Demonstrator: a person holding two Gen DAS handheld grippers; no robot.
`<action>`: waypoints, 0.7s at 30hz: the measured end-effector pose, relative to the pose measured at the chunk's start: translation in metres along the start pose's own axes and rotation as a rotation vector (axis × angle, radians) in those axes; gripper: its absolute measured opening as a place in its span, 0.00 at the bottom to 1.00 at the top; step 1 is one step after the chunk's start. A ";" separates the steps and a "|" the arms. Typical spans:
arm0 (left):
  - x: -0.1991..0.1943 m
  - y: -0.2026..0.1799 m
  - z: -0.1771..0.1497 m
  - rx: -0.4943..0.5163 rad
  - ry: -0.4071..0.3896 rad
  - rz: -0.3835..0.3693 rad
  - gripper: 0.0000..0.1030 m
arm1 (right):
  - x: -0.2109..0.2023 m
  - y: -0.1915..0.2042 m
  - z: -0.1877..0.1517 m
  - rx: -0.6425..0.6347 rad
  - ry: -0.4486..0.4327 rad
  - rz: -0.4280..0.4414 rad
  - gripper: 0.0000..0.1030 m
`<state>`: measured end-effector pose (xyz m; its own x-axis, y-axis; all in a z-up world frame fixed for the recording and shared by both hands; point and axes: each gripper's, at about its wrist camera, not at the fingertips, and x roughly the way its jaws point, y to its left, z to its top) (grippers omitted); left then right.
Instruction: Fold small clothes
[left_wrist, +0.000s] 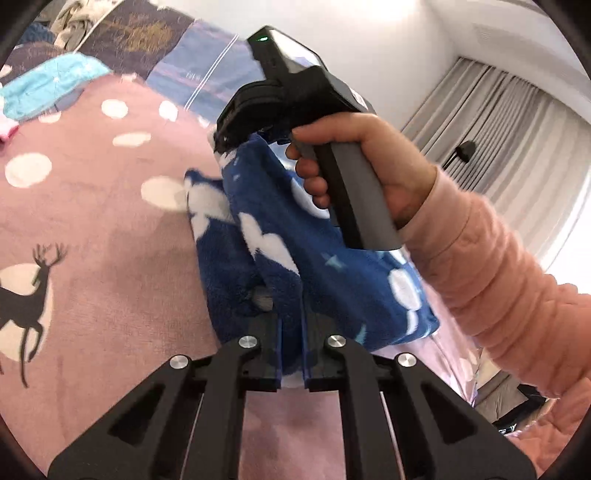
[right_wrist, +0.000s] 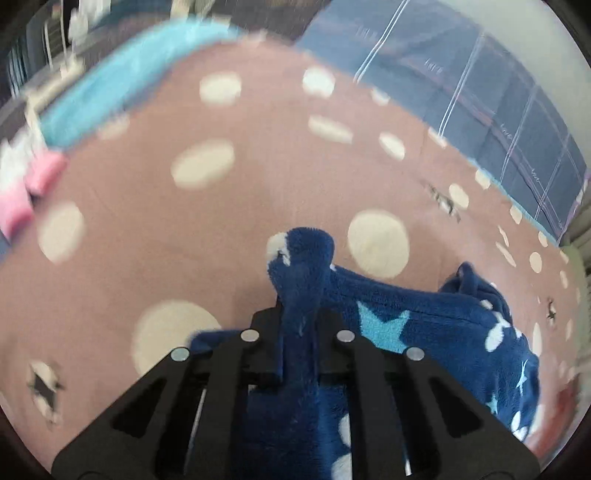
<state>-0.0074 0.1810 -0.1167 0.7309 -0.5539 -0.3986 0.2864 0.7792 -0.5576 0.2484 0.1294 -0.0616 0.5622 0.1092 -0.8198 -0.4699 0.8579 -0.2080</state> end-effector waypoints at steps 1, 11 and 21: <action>-0.004 -0.002 -0.002 0.012 -0.007 0.006 0.07 | -0.008 0.000 0.002 0.002 -0.029 0.016 0.10; 0.016 0.021 -0.014 -0.053 0.095 0.018 0.08 | 0.061 0.026 -0.016 -0.128 0.057 -0.002 0.38; 0.016 0.034 -0.018 -0.117 0.093 -0.081 0.09 | -0.039 -0.009 -0.041 -0.050 -0.104 0.116 0.49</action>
<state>0.0032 0.1931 -0.1548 0.6466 -0.6427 -0.4110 0.2641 0.6940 -0.6697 0.2031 0.0973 -0.0498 0.5684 0.2593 -0.7808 -0.5676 0.8106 -0.1441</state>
